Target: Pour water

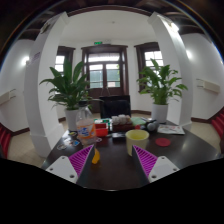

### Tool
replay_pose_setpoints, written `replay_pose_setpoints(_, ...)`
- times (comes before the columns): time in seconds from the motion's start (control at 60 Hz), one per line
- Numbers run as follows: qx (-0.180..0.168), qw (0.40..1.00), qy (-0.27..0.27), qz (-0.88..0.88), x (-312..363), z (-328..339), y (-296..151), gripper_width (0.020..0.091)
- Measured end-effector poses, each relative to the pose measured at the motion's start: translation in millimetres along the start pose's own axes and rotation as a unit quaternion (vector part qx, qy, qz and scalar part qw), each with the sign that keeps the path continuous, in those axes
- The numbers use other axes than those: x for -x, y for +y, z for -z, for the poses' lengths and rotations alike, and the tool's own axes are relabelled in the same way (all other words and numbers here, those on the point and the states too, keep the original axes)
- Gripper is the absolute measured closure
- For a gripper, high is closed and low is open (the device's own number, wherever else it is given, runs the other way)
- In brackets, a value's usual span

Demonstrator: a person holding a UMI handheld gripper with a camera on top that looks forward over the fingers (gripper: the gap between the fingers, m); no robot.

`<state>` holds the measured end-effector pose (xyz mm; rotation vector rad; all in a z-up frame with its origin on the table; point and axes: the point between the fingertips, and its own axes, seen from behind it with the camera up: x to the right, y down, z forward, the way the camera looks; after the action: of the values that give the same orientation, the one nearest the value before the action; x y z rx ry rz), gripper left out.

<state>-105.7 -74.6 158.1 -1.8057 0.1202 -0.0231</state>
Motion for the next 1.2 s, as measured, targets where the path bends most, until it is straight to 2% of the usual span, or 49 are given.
replay_pose_setpoints(0.033,-0.004,1.0,-0.008,-0.002,30.4,-16.1,25.5,0.0352)
replay_pose_setpoints(0.117,-0.006,1.0,-0.03,-0.007,61.5,-36.6,33.3,0.0352)
replay_pose_setpoints(0.417,-0.013,0.998,-0.06,0.017,109.8,-111.8,19.9,0.0351)
replay_pose_setpoints(0.633,-0.029,0.997,-0.07,0.027,124.6,-140.2,4.0,0.0351)
replay_pose_setpoints(0.717,-0.04,0.997,-0.064,0.021,124.0,-145.1,0.2,0.0417)
replay_pose_setpoints(0.733,-0.042,0.997,-0.061,0.021,122.5,-145.9,-0.1,0.0445)
replay_pose_setpoints(0.767,-0.044,0.997,-0.052,0.024,118.2,-149.2,-1.5,0.0572)
replay_pose_setpoints(0.783,-0.044,0.997,-0.049,0.027,116.6,-149.5,-1.1,0.0598)
replay_pose_setpoints(0.917,-0.05,0.997,-0.057,0.018,116.9,-149.1,-0.7,0.0638)
replay_pose_setpoints(0.933,-0.05,0.997,-0.058,0.017,116.7,-148.9,-1.0,0.0674)
replay_pose_setpoints(0.967,-0.052,0.997,-0.058,0.017,116.8,-148.5,-1.5,0.0672)
replay_pose_setpoints(0.983,-0.052,0.997,-0.058,0.017,117.0,-148.4,-1.2,0.0712)
replay_pose_setpoints(1.0,-0.053,0.997,-0.058,0.019,116.8,-152.0,-1.9,0.0711)
replay_pose_setpoints(1.017,-0.053,0.997,-0.058,0.02,117.0,-151.7,-2.2,0.0739)
replay_pose_setpoints(1.2,-0.061,0.996,-0.059,0.015,116.4,-151.4,-3.3,0.0744)
